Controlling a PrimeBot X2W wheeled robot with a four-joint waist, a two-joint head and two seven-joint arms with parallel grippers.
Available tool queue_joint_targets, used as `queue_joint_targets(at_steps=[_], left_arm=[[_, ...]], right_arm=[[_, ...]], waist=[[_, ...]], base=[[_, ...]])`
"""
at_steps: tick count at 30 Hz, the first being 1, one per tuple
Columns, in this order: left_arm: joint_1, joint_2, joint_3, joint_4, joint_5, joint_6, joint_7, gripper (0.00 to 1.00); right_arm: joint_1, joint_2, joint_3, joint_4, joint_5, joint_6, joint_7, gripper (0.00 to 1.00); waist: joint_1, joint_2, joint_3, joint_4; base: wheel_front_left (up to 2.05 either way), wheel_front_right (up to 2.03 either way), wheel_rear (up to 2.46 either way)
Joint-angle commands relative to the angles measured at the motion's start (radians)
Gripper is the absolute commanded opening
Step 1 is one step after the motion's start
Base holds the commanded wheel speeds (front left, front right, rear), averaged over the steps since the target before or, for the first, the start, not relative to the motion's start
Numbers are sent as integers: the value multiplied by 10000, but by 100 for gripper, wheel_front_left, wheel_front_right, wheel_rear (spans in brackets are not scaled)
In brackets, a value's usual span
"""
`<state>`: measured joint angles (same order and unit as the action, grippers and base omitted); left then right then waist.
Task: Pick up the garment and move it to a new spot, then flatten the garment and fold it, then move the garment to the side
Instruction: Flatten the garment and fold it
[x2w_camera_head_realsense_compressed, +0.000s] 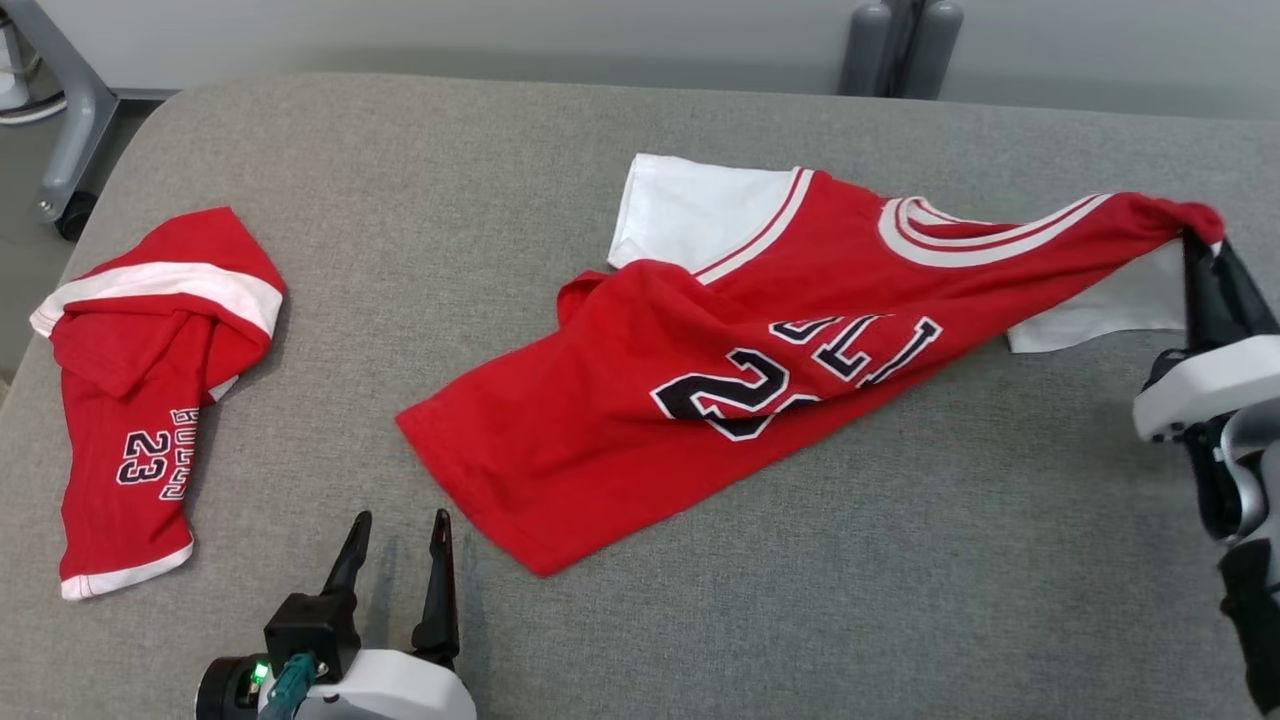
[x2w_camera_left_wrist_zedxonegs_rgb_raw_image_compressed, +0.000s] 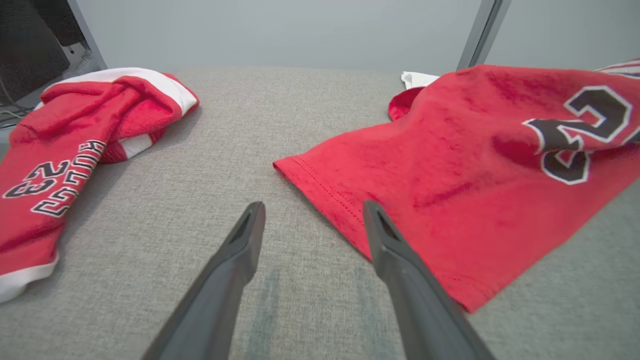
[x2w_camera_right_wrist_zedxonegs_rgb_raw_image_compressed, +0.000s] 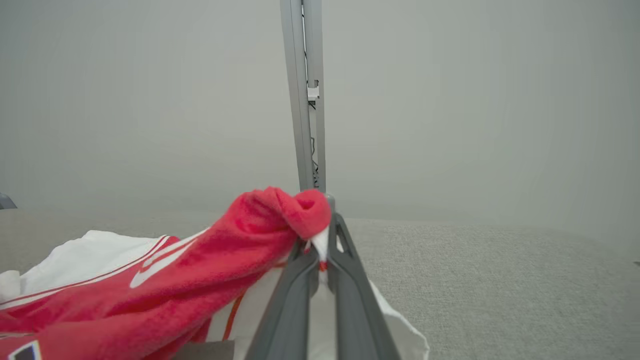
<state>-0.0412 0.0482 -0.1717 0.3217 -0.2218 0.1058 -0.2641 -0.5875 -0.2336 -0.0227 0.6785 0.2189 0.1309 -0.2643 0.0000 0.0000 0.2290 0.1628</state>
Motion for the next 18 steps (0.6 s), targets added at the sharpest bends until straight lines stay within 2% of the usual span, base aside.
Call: queue_joint_targets(at_steps=[1,5,6,7,12,18], left_arm=[[-206,41,-37,23,-32,-21,-6,100],[-518,41,-314,60,-21,-50,-4,100],[-575,43,-363,67,-30,-34,-6,100],[-626,38,-425,64,-37,-20,-6,100],[-808,36,-649,116,-55,23,-6,100],[-669,38,-664,237,-110,43,-6,100]], right_arm=[[-273,-167,-48,124,-77,-3,-2,0],[-979,-518,-246,1095,-343,-3,-2,0],[-1150,-583,-330,1437,-481,-3,-2,33],[-1415,-601,-509,1607,-539,-3,-4,100],[-1885,-328,-1407,1757,-1152,-3,-2,100],[-996,243,-1721,1070,-1270,-3,-2,100]], waist=[[0,0,167,107],[0,0,535,305],[0,0,610,342],[0,0,691,372],[0,0,837,330],[0,0,413,-157]], base=[[0,0,0],[0,0,0],[0,0,0],[0,0,0],[0,0,0],[0,0,0]])
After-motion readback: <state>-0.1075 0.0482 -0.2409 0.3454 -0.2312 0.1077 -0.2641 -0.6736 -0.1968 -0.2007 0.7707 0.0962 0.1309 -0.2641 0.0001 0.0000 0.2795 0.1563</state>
